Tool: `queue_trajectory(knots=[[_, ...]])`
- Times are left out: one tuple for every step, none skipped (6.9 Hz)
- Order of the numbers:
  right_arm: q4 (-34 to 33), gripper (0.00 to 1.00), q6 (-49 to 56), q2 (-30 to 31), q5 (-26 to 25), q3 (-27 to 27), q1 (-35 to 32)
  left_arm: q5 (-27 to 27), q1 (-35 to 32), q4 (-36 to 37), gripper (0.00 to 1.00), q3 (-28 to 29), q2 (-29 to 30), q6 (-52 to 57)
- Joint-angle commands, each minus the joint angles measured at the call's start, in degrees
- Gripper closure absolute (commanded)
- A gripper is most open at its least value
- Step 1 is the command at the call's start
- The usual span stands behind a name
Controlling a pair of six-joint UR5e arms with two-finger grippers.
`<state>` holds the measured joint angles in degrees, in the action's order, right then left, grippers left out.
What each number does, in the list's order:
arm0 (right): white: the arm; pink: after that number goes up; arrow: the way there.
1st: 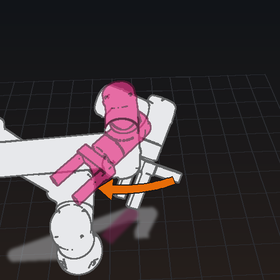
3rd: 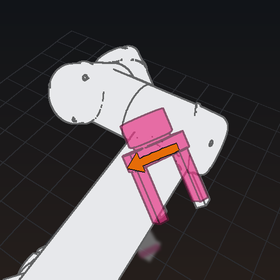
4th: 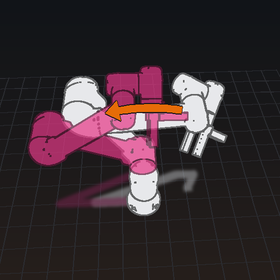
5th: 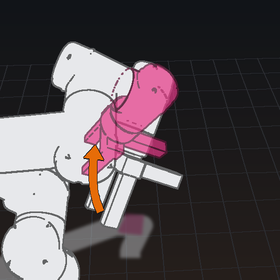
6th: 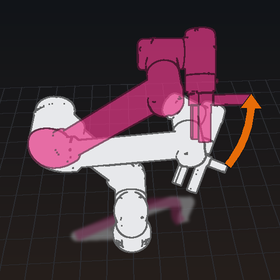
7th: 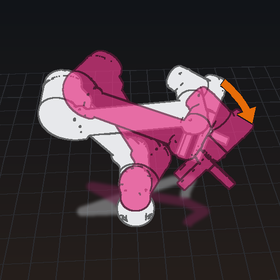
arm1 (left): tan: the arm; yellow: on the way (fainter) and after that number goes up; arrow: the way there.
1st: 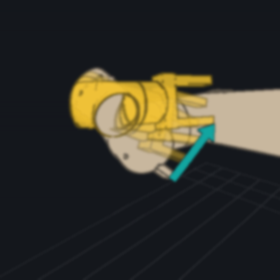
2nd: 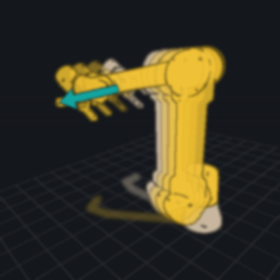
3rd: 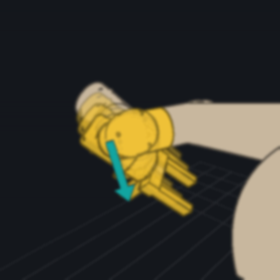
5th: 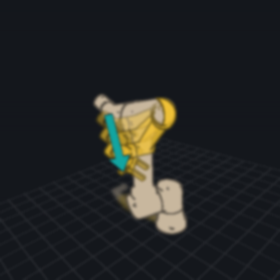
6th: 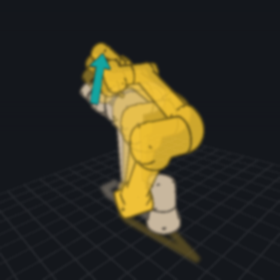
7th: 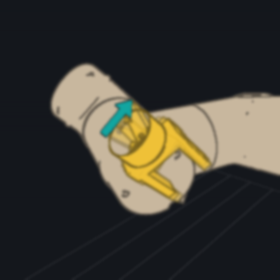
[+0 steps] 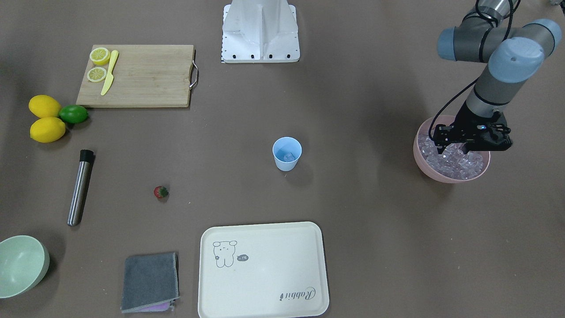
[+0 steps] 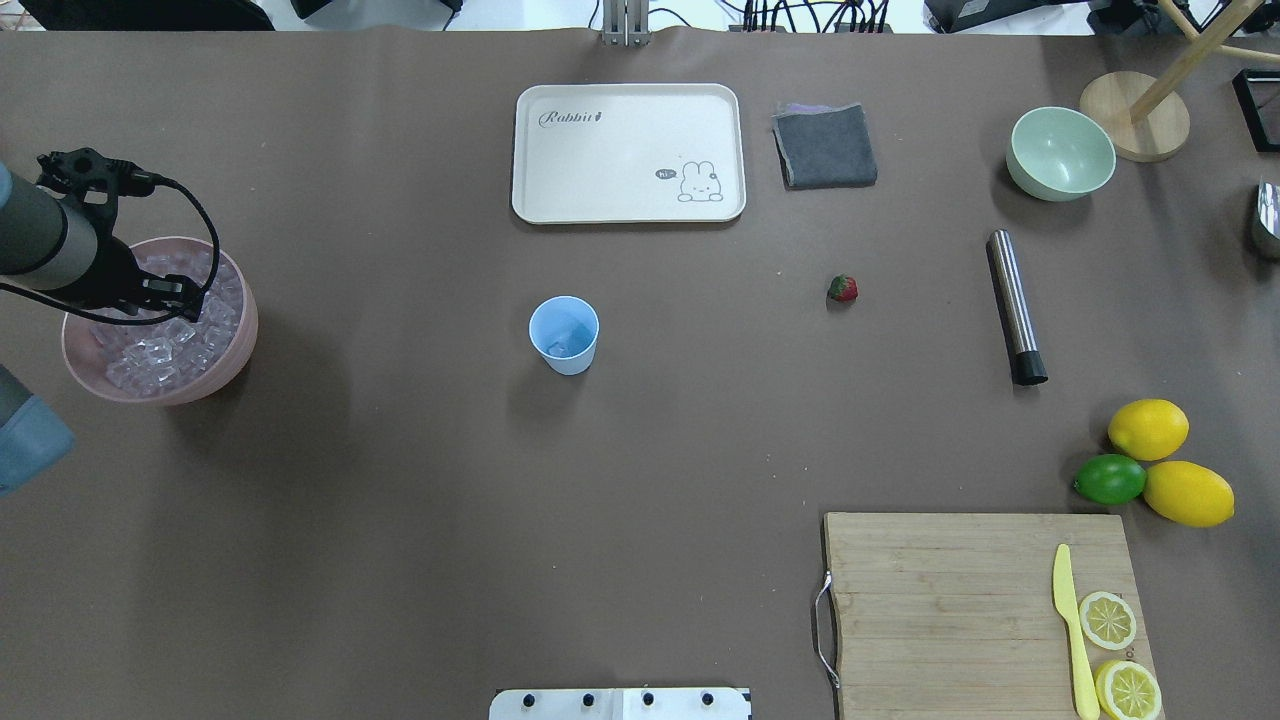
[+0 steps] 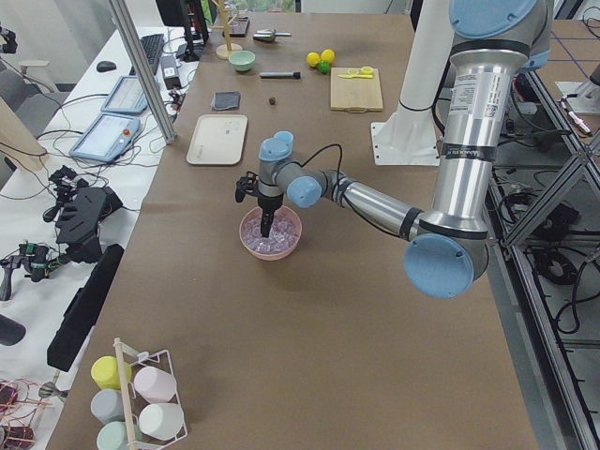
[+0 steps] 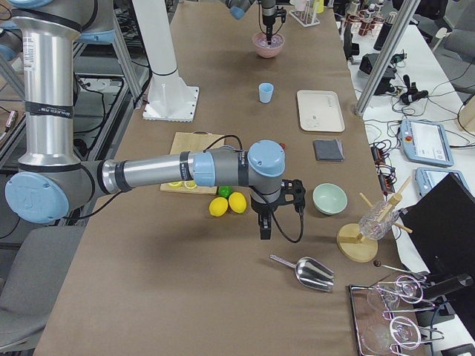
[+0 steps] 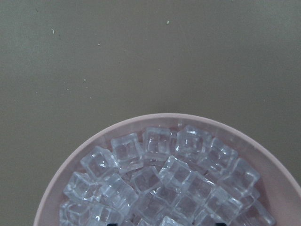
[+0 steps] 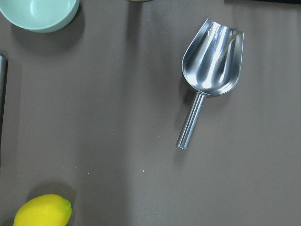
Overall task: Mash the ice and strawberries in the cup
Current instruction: 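Lower the left gripper into the bowl and grasp more ice cubes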
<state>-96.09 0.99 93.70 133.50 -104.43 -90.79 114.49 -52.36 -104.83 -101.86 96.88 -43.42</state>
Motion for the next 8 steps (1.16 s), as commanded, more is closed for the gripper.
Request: queue_trajectory(knots=[[0.0, 0.0, 0.0, -0.2, -0.1, 0.0, 0.0, 0.5, 1.3, -0.1, 0.33, 0.4, 0.1, 0.0], [0.0, 0.0, 0.0, -0.2, -0.1, -0.1, 0.0, 0.5, 1.4, -0.1, 0.34, 0.7, 0.1, 0.1], [0.0, 0.0, 0.0, -0.2, 0.0, -0.2, -0.1, 0.4, 1.4, -0.3, 0.35, 1.1, 0.1, 0.8], [0.0, 0.0, 0.0, -0.2, 0.0, -0.2, -0.1, 0.4, 1.3, -0.2, 0.35, 1.4, -0.1, 3.9], [0.0, 0.0, 0.0, -0.2, 0.0, -0.2, -0.1, 0.5, 1.2, -0.2, 0.35, 1.7, -0.1, 4.1], [0.0, 0.0, 0.0, -0.2, 0.0, -0.2, -0.1, 0.5, 1.2, -0.2, 0.35, 1.7, 0.0, 4.1], [0.0, 0.0, 0.0, -0.2, -0.1, -0.1, 0.0, 0.4, 1.2, -0.2, 0.36, 1.9, 0.0, 4.1], [0.0, 0.0, 0.0, -0.2, -0.1, -0.1, 0.0, 0.4, 1.2, -0.2, 0.38, 2.0, 0.0, 4.1]])
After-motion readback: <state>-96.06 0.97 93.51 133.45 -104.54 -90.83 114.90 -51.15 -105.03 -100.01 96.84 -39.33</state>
